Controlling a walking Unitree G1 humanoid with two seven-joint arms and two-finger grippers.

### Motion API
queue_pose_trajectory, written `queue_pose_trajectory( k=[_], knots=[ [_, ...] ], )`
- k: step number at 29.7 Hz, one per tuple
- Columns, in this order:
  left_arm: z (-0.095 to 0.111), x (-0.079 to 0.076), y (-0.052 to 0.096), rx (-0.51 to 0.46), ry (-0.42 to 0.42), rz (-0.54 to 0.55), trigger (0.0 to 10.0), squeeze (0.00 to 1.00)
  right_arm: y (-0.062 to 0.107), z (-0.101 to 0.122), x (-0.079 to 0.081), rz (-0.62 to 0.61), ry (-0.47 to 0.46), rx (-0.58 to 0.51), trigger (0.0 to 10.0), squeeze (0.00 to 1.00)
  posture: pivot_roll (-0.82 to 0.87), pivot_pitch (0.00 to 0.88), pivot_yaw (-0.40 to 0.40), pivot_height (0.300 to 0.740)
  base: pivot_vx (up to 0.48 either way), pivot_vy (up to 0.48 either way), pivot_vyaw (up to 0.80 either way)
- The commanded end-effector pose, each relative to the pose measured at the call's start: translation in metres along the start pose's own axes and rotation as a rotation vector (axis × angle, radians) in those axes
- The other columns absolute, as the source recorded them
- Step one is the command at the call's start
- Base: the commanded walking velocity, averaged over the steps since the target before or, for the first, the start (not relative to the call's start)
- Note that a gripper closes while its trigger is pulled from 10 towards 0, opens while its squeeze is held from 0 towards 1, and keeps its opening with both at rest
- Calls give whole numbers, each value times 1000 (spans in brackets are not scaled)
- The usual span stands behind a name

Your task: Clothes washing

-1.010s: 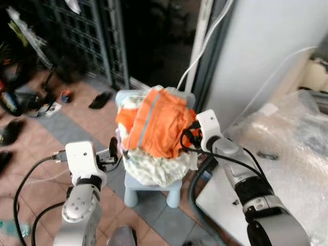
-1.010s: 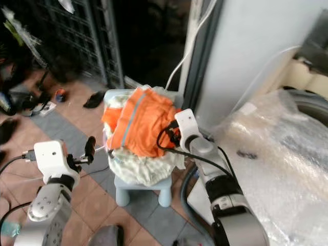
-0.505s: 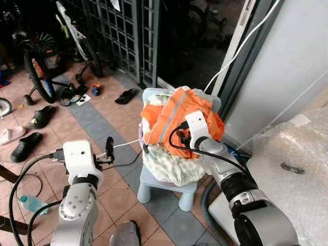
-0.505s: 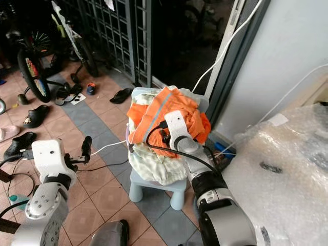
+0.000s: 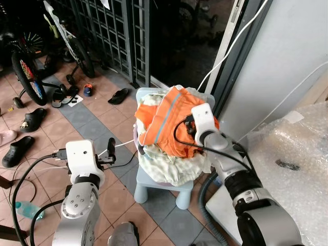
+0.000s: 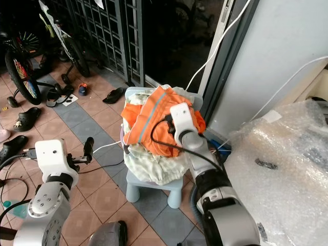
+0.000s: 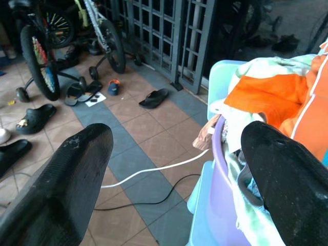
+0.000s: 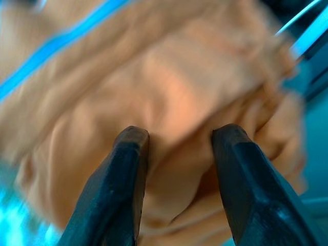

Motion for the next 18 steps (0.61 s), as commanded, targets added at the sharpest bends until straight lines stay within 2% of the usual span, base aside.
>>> queue_pose_trajectory(
  k=[1,4,5,12,18],
  knots=[
    [-2,-3,-2,16,2,-10,10000,0,0,-9,10,63,18,44,10000,0,107,37,-25,740,0,0,0],
    [-2,-4,-2,20,7,-7,10000,0,-1,-12,16,83,30,55,10000,0,108,40,-31,740,0,0,0],
    [-2,-3,-2,20,9,-5,10000,0,-2,-11,18,91,32,56,0,0,109,40,-33,740,0,0,0],
    [-1,-4,-4,16,5,-4,10000,0,-6,2,24,95,57,8,0,0,116,56,-38,740,0,0,0],
    [-1,-6,-3,18,14,0,10000,0,-6,1,22,99,78,6,0,0,109,59,-51,740,0,0,0]
  ],
)
Point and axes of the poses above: a point about 5 cm out from each wrist's last joint towards the gripper, its own y axis pointing back from the gripper into the wrist, its own z axis along the axis of the wrist's last joint, x = y × z, the point moved 2 cm from there along -y, pointing out of the wrist towards the gripper, and after that the axes turned 4 degrees about -y, right-handed, at the moved point
